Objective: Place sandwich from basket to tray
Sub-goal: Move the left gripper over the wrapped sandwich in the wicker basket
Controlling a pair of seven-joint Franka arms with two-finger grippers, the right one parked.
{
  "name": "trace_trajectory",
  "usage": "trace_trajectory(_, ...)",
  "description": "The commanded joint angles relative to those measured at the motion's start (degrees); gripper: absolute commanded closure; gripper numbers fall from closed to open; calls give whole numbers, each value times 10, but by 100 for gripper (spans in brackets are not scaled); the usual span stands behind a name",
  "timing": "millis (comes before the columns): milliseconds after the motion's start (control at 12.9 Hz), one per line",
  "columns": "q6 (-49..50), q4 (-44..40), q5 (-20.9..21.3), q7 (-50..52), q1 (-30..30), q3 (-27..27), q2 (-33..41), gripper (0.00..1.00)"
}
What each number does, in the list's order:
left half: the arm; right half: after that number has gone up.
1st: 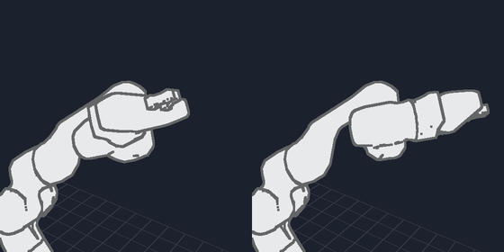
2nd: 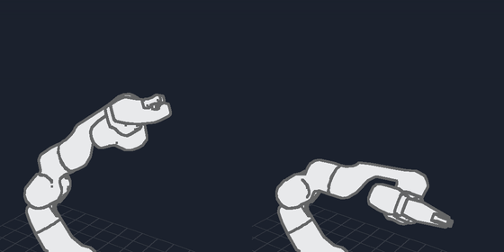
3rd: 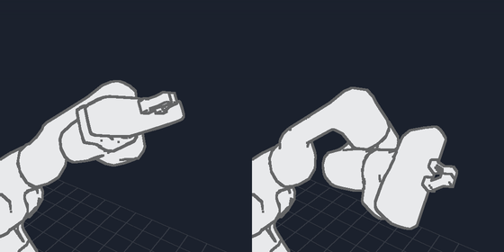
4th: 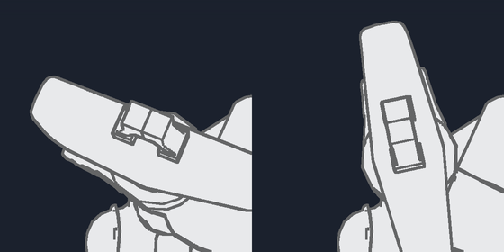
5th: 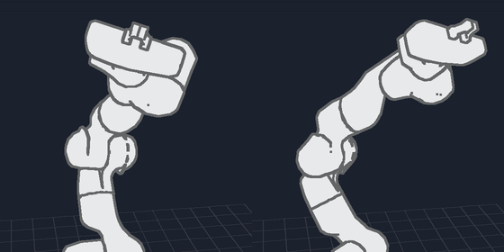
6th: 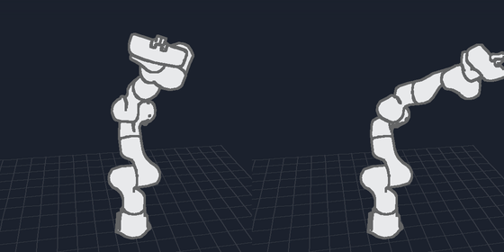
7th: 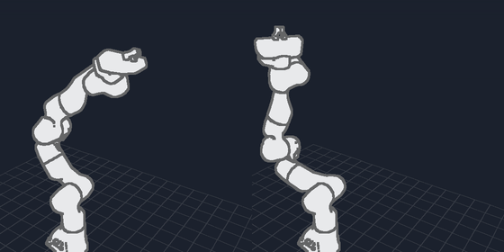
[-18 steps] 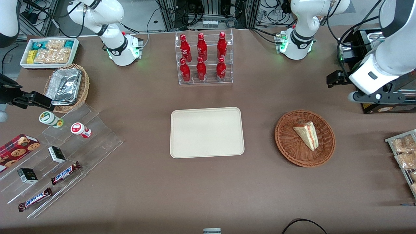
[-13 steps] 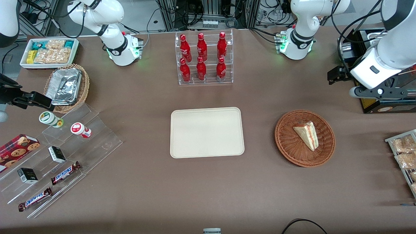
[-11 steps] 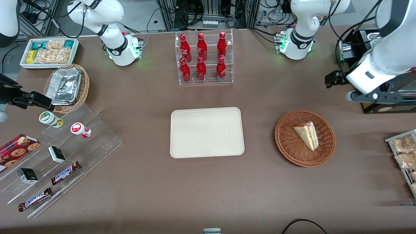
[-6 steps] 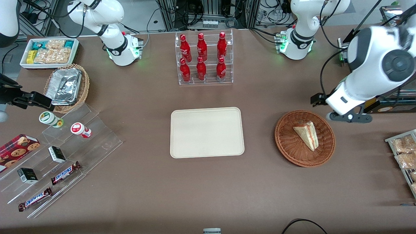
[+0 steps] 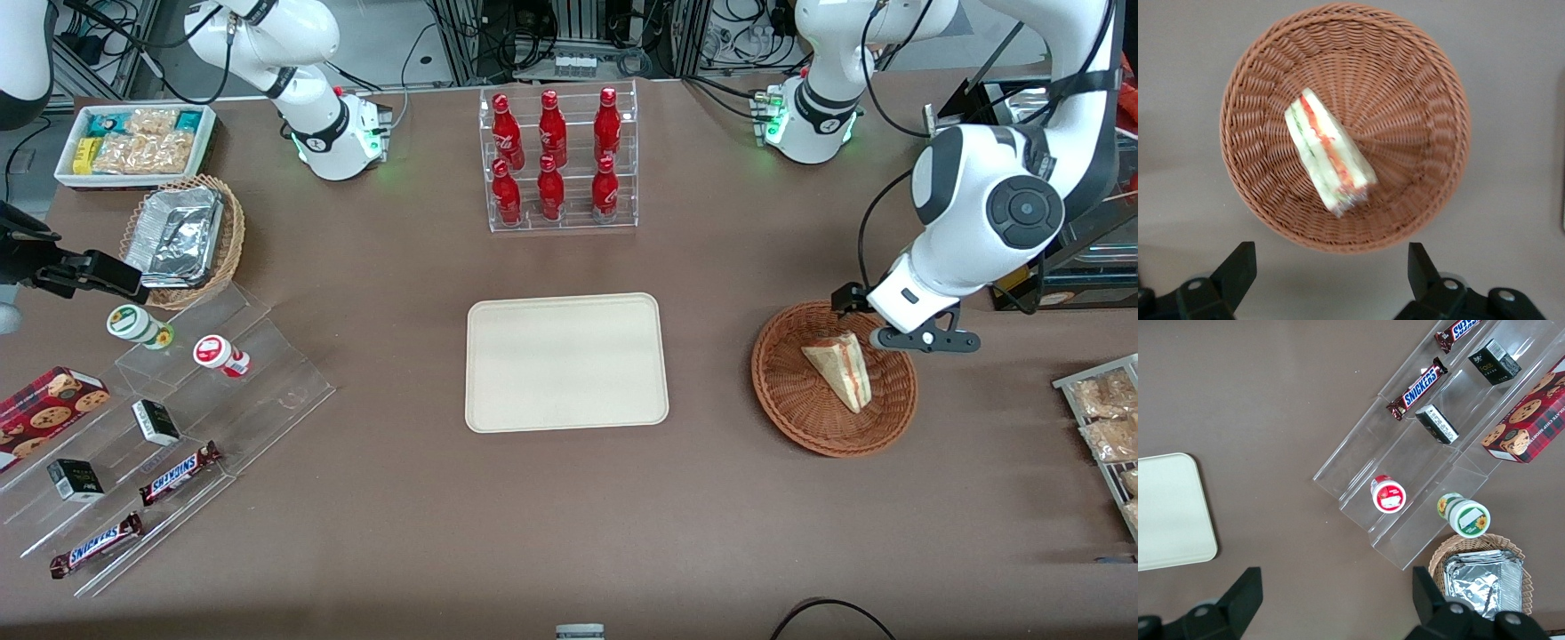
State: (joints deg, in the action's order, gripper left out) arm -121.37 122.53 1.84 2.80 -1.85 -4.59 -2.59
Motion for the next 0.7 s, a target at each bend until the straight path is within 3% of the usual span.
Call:
trace_trajectory(0, -54, 34, -2, 39, 9, 2, 7, 0)
trace_trajectory(621, -147, 37, -2, 407, -1, 0, -55, 0)
